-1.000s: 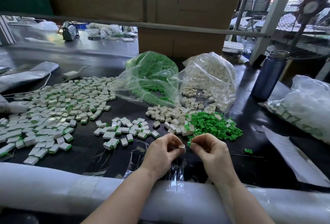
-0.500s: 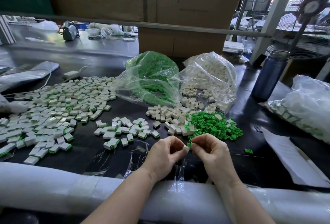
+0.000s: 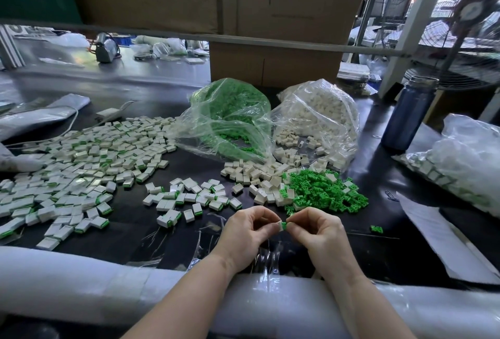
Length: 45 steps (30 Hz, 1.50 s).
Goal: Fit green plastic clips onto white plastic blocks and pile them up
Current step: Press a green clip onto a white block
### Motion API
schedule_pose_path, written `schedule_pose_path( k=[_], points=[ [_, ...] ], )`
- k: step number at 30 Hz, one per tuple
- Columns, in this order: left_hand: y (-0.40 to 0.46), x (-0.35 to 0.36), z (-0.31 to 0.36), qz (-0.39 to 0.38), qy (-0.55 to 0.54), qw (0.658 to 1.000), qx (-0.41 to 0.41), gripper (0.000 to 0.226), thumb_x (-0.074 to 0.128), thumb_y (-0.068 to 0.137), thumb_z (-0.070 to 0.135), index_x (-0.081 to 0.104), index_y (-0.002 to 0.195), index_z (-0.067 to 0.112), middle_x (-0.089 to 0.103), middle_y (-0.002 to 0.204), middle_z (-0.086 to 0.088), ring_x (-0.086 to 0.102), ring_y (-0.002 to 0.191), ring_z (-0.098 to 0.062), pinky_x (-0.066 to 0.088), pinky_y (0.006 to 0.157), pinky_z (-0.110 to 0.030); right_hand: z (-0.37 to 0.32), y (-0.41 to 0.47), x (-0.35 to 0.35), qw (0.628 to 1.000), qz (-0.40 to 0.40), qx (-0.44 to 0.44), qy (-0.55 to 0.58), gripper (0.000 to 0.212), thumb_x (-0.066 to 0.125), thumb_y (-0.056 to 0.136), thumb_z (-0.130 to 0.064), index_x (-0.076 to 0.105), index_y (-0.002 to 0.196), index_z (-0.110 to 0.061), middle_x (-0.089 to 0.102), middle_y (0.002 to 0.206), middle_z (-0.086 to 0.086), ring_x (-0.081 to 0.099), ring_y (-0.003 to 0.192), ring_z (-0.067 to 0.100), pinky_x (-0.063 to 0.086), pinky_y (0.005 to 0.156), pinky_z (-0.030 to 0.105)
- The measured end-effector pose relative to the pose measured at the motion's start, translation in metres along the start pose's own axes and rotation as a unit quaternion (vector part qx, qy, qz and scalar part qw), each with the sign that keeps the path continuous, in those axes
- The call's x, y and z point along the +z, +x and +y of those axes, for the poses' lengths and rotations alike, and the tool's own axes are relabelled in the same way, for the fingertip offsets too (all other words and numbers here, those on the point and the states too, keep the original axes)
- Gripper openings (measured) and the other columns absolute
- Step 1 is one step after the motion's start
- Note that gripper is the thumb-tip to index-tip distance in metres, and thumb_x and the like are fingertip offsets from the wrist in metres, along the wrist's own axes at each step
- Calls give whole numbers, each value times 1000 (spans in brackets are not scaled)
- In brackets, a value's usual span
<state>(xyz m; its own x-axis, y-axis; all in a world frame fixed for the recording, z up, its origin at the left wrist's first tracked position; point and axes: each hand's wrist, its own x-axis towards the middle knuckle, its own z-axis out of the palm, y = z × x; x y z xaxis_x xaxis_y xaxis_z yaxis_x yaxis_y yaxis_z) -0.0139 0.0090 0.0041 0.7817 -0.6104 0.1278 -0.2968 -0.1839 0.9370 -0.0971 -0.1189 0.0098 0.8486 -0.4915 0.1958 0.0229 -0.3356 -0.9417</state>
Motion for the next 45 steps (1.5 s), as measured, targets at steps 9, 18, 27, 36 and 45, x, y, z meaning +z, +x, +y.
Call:
schedule_pose_path(
  k=[9, 18, 27, 36, 45],
  points=[
    [1, -1, 0, 3, -43, 999, -7, 3, 67, 83, 13, 69, 86, 14, 68, 84, -8, 61, 77, -13, 53, 74, -22, 0, 1, -1, 998, 20, 15, 55, 22, 69, 78, 3, 70, 75, -19, 69, 65, 2, 60, 58, 10, 51, 57, 21],
    [0, 0, 1, -5, -29, 1000, 0, 2, 67, 83, 15, 68, 86, 15, 63, 75, 4, 55, 70, -4, 47, 71, -15, -2, 0, 0, 999, 12, 7, 33, 17, 71, 77, 1, 70, 73, -15, 70, 67, 1, 62, 61, 7, 52, 62, 19],
    [0, -1, 0, -13, -14, 1000, -1, 4, 67, 84, 14, 69, 87, 16, 66, 77, 4, 58, 73, -5, 48, 72, -15, -1, 0, 0, 1000, -7, 7, 17, 20, 71, 77, 1, 69, 68, -17, 66, 59, -2, 56, 53, 5, 48, 54, 20],
    [0, -1, -1, -11, -22, 1000, -3, 11, 68, 82, 12, 70, 81, 23, 70, 81, 2, 64, 80, -8, 50, 78, -17, -2, -1, 1, 999, -27, 20, 21, 17, 68, 78, 3, 69, 70, -12, 65, 59, -1, 56, 54, 5, 48, 52, 18],
    [0, -1, -1, 0, -55, 998, -14, 15, 68, 82, 7, 69, 78, 22, 69, 74, 3, 65, 70, -9, 54, 72, -23, -2, -2, 2, 999, 1, -4, -34, 16, 73, 75, 0, 69, 68, -13, 67, 64, 5, 59, 59, 12, 52, 60, 29]
  ],
)
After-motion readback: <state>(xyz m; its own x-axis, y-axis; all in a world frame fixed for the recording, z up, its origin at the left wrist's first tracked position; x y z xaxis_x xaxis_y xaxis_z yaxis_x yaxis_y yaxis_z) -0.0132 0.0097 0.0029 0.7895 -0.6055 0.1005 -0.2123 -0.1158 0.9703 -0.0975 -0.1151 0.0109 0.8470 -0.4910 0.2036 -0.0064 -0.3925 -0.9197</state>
